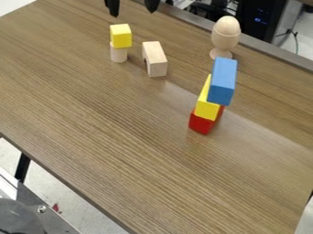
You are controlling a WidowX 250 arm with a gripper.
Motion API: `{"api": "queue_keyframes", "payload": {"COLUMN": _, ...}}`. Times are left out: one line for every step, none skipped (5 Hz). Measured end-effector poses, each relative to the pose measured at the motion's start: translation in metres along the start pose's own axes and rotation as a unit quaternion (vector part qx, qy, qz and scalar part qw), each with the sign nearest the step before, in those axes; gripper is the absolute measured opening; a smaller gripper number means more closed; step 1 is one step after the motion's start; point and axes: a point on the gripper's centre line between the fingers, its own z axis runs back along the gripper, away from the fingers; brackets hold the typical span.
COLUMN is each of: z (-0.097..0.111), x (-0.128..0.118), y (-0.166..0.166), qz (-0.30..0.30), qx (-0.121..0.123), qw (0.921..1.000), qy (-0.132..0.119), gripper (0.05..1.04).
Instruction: Put the blue triangle on top of the arch
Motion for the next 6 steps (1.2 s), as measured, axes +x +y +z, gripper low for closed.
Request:
{"api": "queue_keyframes", "payload": {"z": -0.010, "x": -0.004, "y": 0.002, "qz": 0.000, "qx": 0.012, "qw": 0.9998, "qy": 0.013, "gripper": 0.999}}
{"api": "queue_keyframes", "payload": {"z": -0.004, "x": -0.016, "y": 0.002, "qz": -0.008, "qx": 0.000, "qw": 0.9999, "qy": 0.014, "gripper": 0.999}}
{"api": "queue_keyframes", "payload": {"z": 0.025, "x": -0.035, "y": -0.006, "qz": -0.037, "qx": -0.034, "qw": 0.9987, "qy": -0.007, "gripper": 0.999}}
{"api": "queue_keyframes", "payload": {"z": 0.042, "x": -0.056, "y": -0.012, "qz": -0.071, "qx": -0.063, "qw": 0.9954, "qy": -0.016, "gripper": 0.999}}
{"api": "queue_keyframes", "payload": {"z": 0.057, "x": -0.080, "y": -0.015, "qz": -0.141, "qx": -0.087, "qw": 0.9862, "qy": -0.001, "gripper": 0.999}}
{"api": "queue_keyframes", "payload": {"z": 0.058, "x": -0.093, "y": -0.016, "qz": -0.215, "qx": -0.095, "qw": 0.9717, "qy": 0.017, "gripper": 0.999}}
